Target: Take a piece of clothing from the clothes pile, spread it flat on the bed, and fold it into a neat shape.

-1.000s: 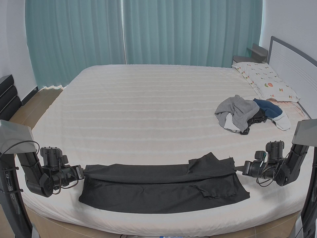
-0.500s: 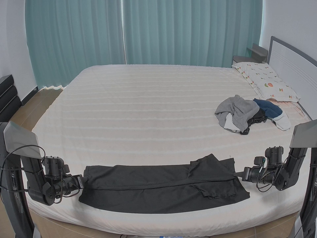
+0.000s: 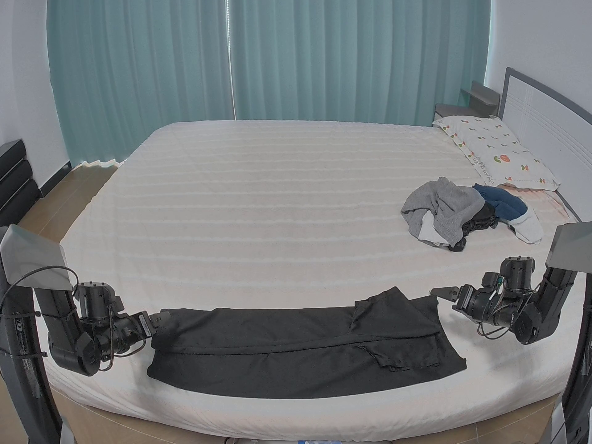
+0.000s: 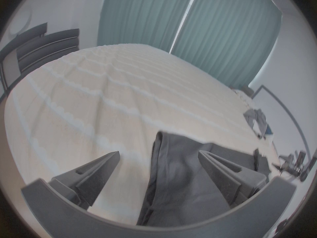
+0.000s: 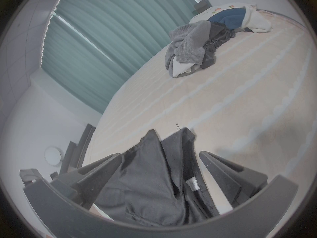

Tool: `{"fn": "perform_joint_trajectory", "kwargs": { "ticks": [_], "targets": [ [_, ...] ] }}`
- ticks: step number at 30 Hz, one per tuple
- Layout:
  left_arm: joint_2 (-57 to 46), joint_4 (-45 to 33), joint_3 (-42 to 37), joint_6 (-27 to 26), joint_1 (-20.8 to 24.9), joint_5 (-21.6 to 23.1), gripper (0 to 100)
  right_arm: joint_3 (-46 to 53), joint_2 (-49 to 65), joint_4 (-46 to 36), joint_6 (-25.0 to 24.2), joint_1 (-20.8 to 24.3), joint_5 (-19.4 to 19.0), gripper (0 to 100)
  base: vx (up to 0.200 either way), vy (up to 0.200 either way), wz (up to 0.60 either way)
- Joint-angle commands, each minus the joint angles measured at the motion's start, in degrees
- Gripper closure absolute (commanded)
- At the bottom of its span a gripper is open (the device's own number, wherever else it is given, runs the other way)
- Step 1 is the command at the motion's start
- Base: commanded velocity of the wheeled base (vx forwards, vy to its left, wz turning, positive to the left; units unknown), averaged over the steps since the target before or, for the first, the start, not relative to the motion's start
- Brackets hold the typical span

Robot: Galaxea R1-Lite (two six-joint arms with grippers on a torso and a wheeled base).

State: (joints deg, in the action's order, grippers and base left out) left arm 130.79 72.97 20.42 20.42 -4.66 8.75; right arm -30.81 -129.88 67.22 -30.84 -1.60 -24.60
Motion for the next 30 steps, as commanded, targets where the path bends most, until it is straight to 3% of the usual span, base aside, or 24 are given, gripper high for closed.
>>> {"fn": "perform_joint_trajectory", "kwargs": {
  "ticks": [1, 6, 10, 25, 26, 30],
  "targets": [
    [-2.3, -4.7, 8.2, 7.1, -0.1, -0.1, 0, -3.7, -2.3, -0.3, -4.6, 0.0, 0.3, 0, 0.000, 0.000, 0.00],
    [-2.6, -20.1, 17.8, 14.0, 0.5, 0.8, 0, -6.1, -4.8, -0.4, -8.9, -0.2, -0.4, 0, 0.000, 0.000, 0.00],
    [-1.2, -26.3, 22.5, 16.1, 1.8, 0.7, 0, -7.1, -5.8, -0.4, -11.3, 0.0, -0.7, 0, 0.000, 0.000, 0.00],
    [3.2, -26.4, 23.7, 15.8, 4.0, -0.1, 0, -6.5, -5.5, -0.4, -11.5, 0.4, -0.4, 0, 0.000, 0.000, 0.00],
    [3.2, -26.4, 23.8, 15.8, 4.0, -0.1, 100, -6.5, -5.5, -0.3, -11.6, 0.4, -0.4, 0, 0.000, 0.000, 0.00],
    [3.6, -26.3, 23.7, 15.7, 3.9, -2.1, 100, -6.6, -5.8, -0.3, -11.5, 0.5, 0.0, 0, 0.000, 0.000, 0.00]
  ]
}}
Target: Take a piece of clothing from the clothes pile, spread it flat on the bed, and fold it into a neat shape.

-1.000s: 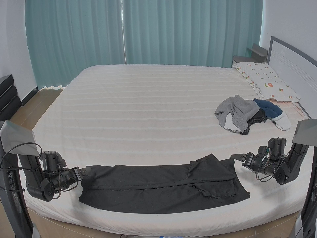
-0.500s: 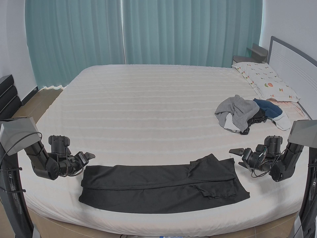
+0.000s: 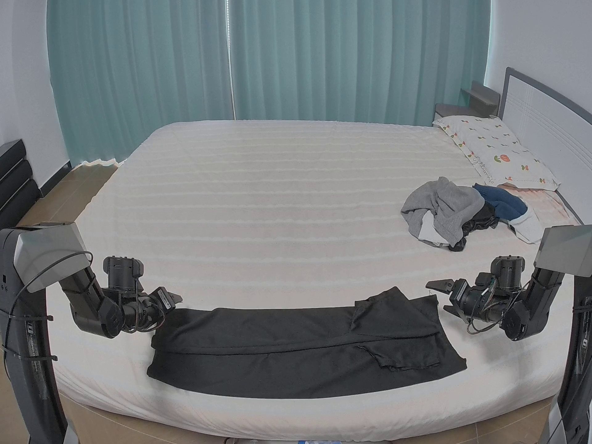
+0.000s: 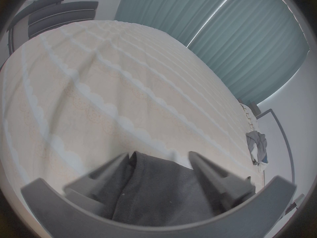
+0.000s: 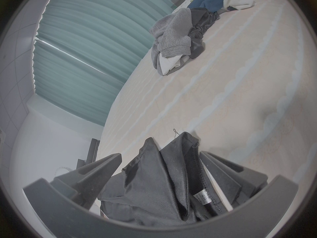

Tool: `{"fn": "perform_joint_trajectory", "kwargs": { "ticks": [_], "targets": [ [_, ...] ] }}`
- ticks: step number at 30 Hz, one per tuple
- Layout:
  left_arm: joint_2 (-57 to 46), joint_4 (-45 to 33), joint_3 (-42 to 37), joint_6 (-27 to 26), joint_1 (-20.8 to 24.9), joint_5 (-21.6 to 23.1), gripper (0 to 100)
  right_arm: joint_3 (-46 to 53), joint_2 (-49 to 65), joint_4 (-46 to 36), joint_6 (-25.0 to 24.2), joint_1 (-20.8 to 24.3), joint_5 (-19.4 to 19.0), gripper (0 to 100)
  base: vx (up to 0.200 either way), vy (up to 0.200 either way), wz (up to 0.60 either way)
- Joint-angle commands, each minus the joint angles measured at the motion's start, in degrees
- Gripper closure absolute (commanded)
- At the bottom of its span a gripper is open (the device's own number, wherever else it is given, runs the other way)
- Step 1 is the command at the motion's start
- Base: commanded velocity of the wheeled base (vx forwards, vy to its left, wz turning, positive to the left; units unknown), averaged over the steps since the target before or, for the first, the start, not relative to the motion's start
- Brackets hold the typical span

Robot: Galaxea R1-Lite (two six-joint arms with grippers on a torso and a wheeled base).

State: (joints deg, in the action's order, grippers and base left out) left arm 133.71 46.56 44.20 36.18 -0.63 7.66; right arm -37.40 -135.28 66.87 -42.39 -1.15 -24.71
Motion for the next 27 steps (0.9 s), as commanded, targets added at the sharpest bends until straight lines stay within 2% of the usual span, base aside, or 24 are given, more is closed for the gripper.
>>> {"fn": "perform_joint_trajectory", "kwargs": {
  "ticks": [1, 8, 13, 18, 24, 27],
  "targets": [
    [0.9, 0.1, -0.2, -0.1, -0.1, -1.9, 100, 0.0, -0.5, 0.0, 0.0, 0.1, 0.2, 0, 0.000, 0.000, 0.00],
    [1.5, 0.6, -0.3, 0.5, -0.5, -4.8, 100, -0.1, -1.0, 0.1, 0.0, 0.2, 0.5, 0, 0.000, 0.000, 0.00],
    [2.0, 4.4, -1.0, 1.9, -1.4, -7.3, 100, 0.0, -1.0, 0.2, 0.0, 0.3, 0.5, 0, 0.000, 0.000, 0.00],
    [2.0, 7.7, -1.9, 4.8, -1.5, -7.5, 100, 0.0, -1.0, 0.1, 0.0, 0.4, 0.5, 0, 0.000, 0.000, 0.00],
    [2.3, 9.0, -3.1, 4.6, -1.2, -7.2, 100, -0.5, -1.5, 0.1, 0.0, 0.4, 0.6, 0, 0.000, 0.000, 0.00],
    [2.4, 9.0, -3.2, 4.6, -1.2, -7.0, 100, -0.9, -1.8, 0.1, 0.0, 0.4, 2.0, 0, 0.000, 0.000, 0.00]
  ]
}}
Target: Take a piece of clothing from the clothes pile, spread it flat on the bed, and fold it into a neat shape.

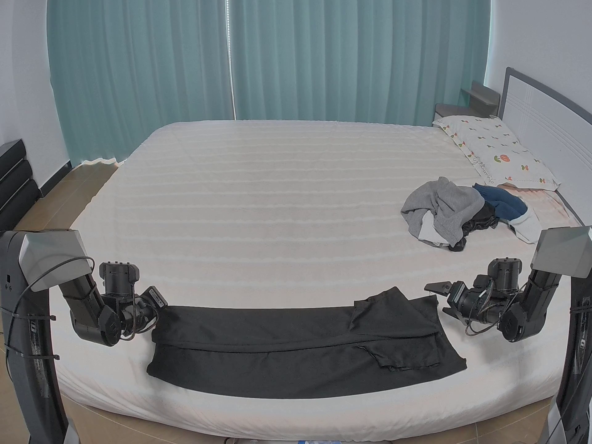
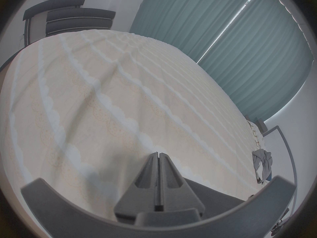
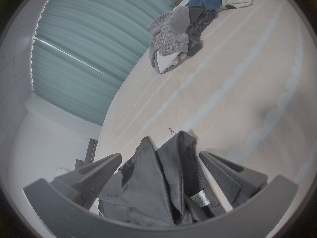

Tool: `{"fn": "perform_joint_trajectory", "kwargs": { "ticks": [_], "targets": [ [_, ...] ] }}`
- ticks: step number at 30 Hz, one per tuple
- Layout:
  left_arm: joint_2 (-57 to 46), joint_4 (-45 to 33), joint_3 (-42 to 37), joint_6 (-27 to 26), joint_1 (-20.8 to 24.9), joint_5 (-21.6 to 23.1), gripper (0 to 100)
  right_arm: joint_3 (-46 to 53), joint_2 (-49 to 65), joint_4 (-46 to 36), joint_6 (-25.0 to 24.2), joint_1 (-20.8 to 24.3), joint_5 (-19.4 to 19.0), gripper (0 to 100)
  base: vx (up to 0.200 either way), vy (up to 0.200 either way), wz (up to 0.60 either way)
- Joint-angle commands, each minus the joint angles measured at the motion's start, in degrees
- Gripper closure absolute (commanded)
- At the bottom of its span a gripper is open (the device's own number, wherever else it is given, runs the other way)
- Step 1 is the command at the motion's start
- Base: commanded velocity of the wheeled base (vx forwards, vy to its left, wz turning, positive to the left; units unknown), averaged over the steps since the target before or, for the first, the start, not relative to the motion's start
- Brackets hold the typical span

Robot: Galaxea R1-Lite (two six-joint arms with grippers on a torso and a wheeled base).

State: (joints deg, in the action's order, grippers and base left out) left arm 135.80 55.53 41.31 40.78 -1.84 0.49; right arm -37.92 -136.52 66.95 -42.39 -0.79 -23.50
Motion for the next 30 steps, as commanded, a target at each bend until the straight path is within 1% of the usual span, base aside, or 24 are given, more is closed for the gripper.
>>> {"fn": "perform_joint_trajectory", "kwargs": {
  "ticks": [1, 9, 13, 14, 17, 21, 25, 30],
  "targets": [
    [0.3, 0.0, -0.4, 0.0, -0.1, 0.2, 100, -0.7, -0.7, 0.0, 0.0, 0.4, 1.2, 0, 0.000, 0.000, 0.00],
    [0.4, 0.0, -0.4, 0.1, -0.1, 0.3, 100, -1.4, -1.2, 0.0, 0.0, 2.2, 1.4, 0, 0.000, 0.000, 0.00],
    [0.4, 0.0, -0.4, 0.2, -0.1, 0.3, 100, -2.2, -2.3, -0.1, 0.1, 3.4, 3.8, 0, 0.000, 0.000, 0.00],
    [0.4, 0.0, -0.4, 0.2, -0.1, 0.3, 100, -2.5, -2.5, -0.2, 0.2, 3.7, 5.0, 100, 0.000, 0.000, 0.00],
    [0.3, 0.0, -0.4, 0.2, -0.1, 0.4, 100, -3.1, -2.5, -1.2, 0.3, 3.8, 6.1, 100, 0.000, 0.000, 0.00],
    [0.3, 0.0, -0.4, 0.2, -0.1, 0.4, 100, -3.2, -2.3, -2.3, 0.8, 3.7, 6.3, 100, 0.000, 0.000, 0.00],
    [0.3, 0.0, -0.8, 0.2, -0.1, 0.6, 100, -3.1, -1.8, -3.1, 0.9, 3.3, 8.6, 100, 0.000, 0.000, 0.00],
    [0.3, 0.0, -0.8, 0.2, -0.1, 0.6, 100, -2.9, -1.8, -3.3, 1.0, 3.0, 8.9, 100, 0.000, 0.000, 0.00]
  ]
}}
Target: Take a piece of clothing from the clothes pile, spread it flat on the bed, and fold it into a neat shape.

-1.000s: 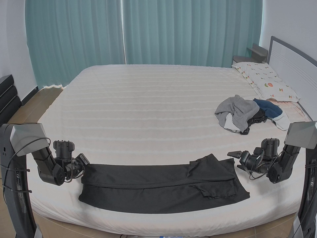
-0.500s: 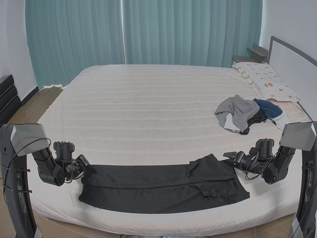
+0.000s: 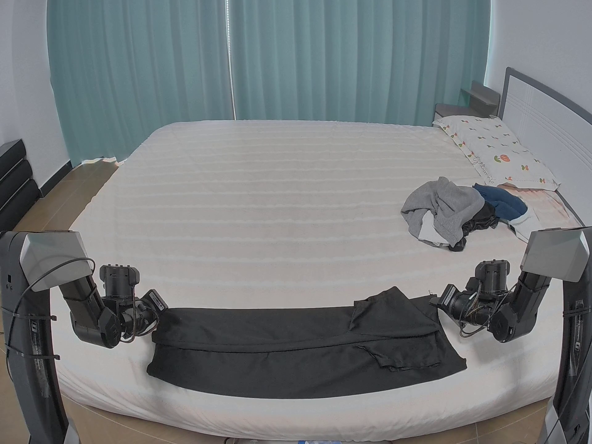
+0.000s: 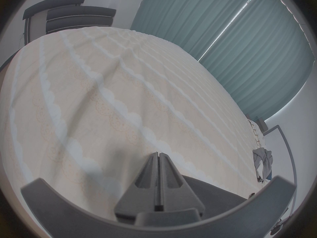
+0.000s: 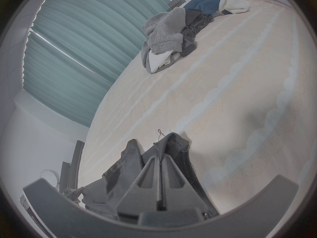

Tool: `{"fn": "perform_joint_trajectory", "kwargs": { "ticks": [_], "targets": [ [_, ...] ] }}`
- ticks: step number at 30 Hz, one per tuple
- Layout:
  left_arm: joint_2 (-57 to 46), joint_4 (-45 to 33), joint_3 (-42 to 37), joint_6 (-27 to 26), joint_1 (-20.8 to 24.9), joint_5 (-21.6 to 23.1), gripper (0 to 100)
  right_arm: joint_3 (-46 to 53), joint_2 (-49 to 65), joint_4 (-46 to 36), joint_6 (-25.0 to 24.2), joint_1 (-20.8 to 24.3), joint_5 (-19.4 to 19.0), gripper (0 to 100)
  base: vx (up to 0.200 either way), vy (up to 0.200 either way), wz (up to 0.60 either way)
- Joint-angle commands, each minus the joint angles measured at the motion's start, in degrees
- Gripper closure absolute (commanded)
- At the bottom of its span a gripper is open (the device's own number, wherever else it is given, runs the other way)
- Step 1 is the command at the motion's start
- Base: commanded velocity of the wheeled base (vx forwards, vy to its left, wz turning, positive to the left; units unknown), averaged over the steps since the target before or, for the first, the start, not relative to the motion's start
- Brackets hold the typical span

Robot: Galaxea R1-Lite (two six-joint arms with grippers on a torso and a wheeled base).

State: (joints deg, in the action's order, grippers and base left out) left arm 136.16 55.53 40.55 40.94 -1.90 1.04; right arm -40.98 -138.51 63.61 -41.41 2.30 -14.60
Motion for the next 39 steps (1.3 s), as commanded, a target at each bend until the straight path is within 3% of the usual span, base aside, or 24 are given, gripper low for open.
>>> {"fn": "perform_joint_trajectory", "kwargs": {
  "ticks": [1, 5, 6, 8, 9, 21, 27, 28, 30, 39],
  "targets": [
    [0.0, 0.1, 0.0, 0.0, 0.0, 0.0, 100, 0.1, 0.2, 0.0, 0.0, -0.1, 0.0, 100, 0.000, 0.000, 0.00],
    [-0.1, 0.0, -0.1, -0.1, 0.0, 0.1, 100, -0.1, 0.3, -0.8, 0.0, 0.1, 0.0, 100, 0.000, 0.000, 0.00],
    [-0.2, 0.0, -0.1, 0.0, -0.1, 0.2, 100, -0.1, 0.3, -1.1, 0.0, 0.1, 0.0, 0, 0.000, 0.000, 0.00],
    [-0.2, 0.0, -0.1, 0.0, -0.1, 0.5, 100, 0.1, 0.5, -0.8, 0.0, 0.2, 0.0, 0, 0.000, 0.000, 0.00],
    [-0.3, 0.0, -0.4, 0.0, -0.1, 0.7, 0, 0.6, 1.1, -0.3, 0.1, 0.2, -0.1, 0, 0.000, 0.000, 0.00],
    [-0.4, 0.1, -0.6, 0.1, -0.2, 0.9, 0, 8.6, 9.8, 7.2, 0.2, 1.2, -4.4, 0, 0.000, 0.000, 0.00],
    [-0.4, 0.0, -0.6, 0.2, -0.6, 2.4, 0, 8.3, 10.6, 6.1, 1.7, 2.7, -5.1, 0, 0.000, 0.000, 0.00],
    [-0.9, -0.6, -0.7, 0.2, -1.4, 4.4, 0, 5.5, 10.5, 0.5, 5.8, 3.9, -5.0, 0, 0.000, 0.000, 0.00],
    [-1.0, -0.4, -1.1, 0.2, -1.6, 4.5, 0, 2.5, 10.4, -5.8, 8.4, 4.8, -4.6, 0, 0.000, 0.000, 0.00],
    [-1.0, -0.5, -1.2, 0.1, -1.8, 4.6, 0, -5.2, 6.0, -15.4, 9.6, 6.7, -4.5, 0, 0.000, 0.000, 0.00]
  ]
}}
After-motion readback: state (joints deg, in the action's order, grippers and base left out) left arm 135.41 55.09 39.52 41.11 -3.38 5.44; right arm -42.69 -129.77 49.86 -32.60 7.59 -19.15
